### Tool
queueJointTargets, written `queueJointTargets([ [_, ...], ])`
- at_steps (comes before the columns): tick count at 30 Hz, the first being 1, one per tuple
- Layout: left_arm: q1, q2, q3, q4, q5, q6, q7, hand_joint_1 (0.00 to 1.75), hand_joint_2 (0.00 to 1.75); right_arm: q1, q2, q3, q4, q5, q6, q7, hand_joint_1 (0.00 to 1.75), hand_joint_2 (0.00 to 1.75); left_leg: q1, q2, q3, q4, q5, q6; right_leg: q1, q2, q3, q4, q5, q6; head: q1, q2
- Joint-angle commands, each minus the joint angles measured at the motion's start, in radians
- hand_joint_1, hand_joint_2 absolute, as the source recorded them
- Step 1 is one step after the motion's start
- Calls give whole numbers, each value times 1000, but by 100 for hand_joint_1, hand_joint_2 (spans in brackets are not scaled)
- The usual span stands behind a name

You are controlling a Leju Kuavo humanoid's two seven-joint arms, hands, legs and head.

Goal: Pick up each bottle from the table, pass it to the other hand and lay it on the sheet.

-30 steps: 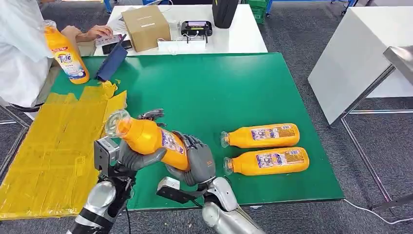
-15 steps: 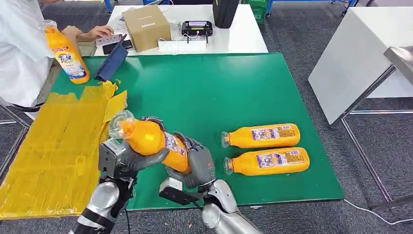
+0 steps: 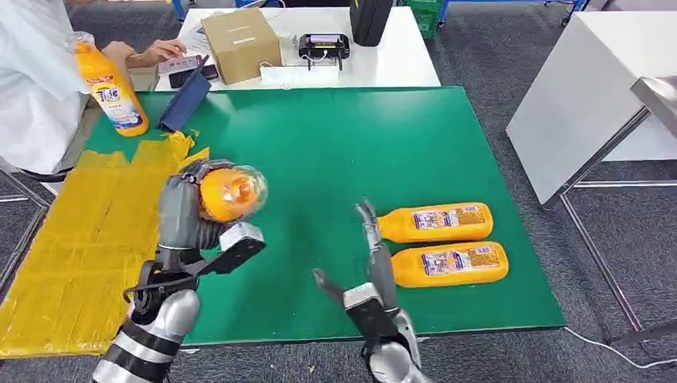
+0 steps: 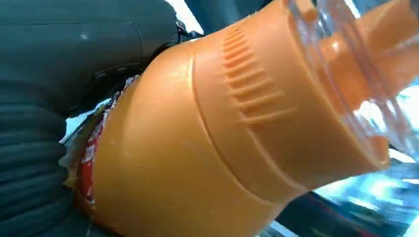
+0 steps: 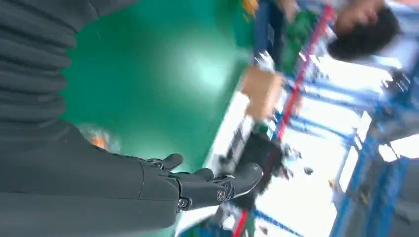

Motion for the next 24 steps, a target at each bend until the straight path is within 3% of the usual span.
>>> queueJointTargets([
  [1, -180, 258, -91, 134, -325, -40, 450, 175, 175, 100, -15, -206, -309, -3, -6, -17, 0, 175, 1, -1, 3, 1, -2, -2, 0, 4, 2, 1, -2, -2, -1, 0],
  [2, -270, 401, -263, 161, -325, -94, 632, 175, 175, 104, -16, -220, -332, -2, -17, -24, 0, 175, 1, -2, 4, 2, -3, -2, 0, 5, 3, 3, -3, -3, 0, 0],
  [3, -331, 479, -301, 185, -325, -168, 658, 175, 175, 104, -13, -232, -347, 0, -27, -26, 0, 175, 1, -4, 1, 1, -1, -2, 0, 1, 1, 3, -2, -2, 0, 0],
  [4, -347, 495, -327, 218, -325, -230, 658, 175, 175, 103, -9, -242, -356, 15, -47, -28, 0, 175, 2, -7, 1, 3, -1, -3, 1, -1, 1, 5, -4, -3, 0, 0],
  [5, -373, 493, -357, 265, -325, -273, 658, 175, 175, 95, -8, -247, -364, 23, -57, -25, 0, 175, 3, -2, 0, 2, 0, -3, 2, 2, -2, 3, -1, -3, 0, 0],
  [13, -373, 493, -357, 265, -325, -273, 658, 175, 175, 95, -8, -247, -364, 23, -57, -25, 0, 175, 4, 2, 1, 1, 2, -4, 4, 5, -2, 3, 1, -5, 0, 0],
  [16, -412, 387, -443, 437, -325, -348, 658, 175, 175, 87, -13, -246, -382, 55, -86, -5, 0, 175, 3, -2, 2, 0, 2, -4, 3, 2, -1, 3, 0, -5, 0, 0],
  [19, -410, 302, -399, 572, -325, -324, 616, 175, 175, 95, -17, -242, -406, 86, -94, 8, 0, 175, 2, -9, 5, -1, 3, -4, 2, -2, 3, 2, -1, -5, 0, 0],
  [20, -376, 207, -219, 634, -236, -300, 457, 175, 175, 102, -21, -238, -415, 101, -101, 5, 0, 175, 2, -5, 3, -1, 4, -4, 2, 0, 0, 2, 0, -5, 0, 0],
  [24, -352, 104, -30, 695, -173, -304, 345, 175, 175, 107, -22, -234, -418, 128, -112, 18, 0, 175, 1, -3, 0, -1, 4, -4, 2, 0, -2, 2, 1, -4, 0, 0],
])
